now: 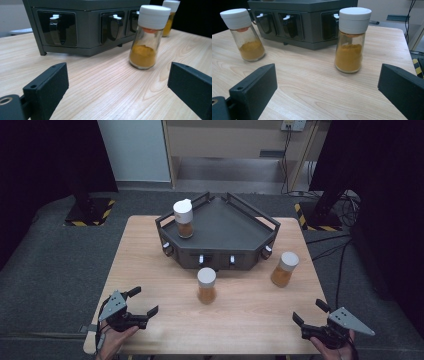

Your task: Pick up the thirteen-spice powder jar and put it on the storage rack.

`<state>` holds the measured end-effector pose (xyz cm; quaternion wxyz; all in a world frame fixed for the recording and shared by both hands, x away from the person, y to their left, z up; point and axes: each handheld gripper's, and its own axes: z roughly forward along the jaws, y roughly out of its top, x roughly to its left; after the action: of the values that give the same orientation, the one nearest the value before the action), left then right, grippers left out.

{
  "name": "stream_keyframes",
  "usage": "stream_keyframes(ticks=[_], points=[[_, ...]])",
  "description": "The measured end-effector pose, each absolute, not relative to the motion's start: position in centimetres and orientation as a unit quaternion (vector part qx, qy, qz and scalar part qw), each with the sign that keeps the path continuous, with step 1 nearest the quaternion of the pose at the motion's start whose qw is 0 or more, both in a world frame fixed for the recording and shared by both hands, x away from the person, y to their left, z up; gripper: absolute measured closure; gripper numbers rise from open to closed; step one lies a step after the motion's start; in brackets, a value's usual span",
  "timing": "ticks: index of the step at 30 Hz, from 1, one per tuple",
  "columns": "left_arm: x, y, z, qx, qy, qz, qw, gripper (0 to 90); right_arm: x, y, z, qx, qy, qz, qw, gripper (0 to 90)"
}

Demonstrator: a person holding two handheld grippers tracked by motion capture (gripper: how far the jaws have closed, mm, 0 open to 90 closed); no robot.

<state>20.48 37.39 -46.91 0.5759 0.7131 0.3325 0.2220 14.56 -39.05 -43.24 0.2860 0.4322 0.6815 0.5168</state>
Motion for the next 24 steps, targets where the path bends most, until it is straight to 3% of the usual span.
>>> stream_keyframes(ticks=[13,24], points=[[19.2,38.2,-47.2,0.690,0.353,0.247,0.581,2.4,14.5,-39.1,-43.2,0.428,0.683,0.517,0.287,2.2],[19.4,38.1,-47.2,0.698,0.346,0.245,0.578,2.6,14.4,-39.0,-43.2,0.428,0.684,0.517,0.288,2.1]])
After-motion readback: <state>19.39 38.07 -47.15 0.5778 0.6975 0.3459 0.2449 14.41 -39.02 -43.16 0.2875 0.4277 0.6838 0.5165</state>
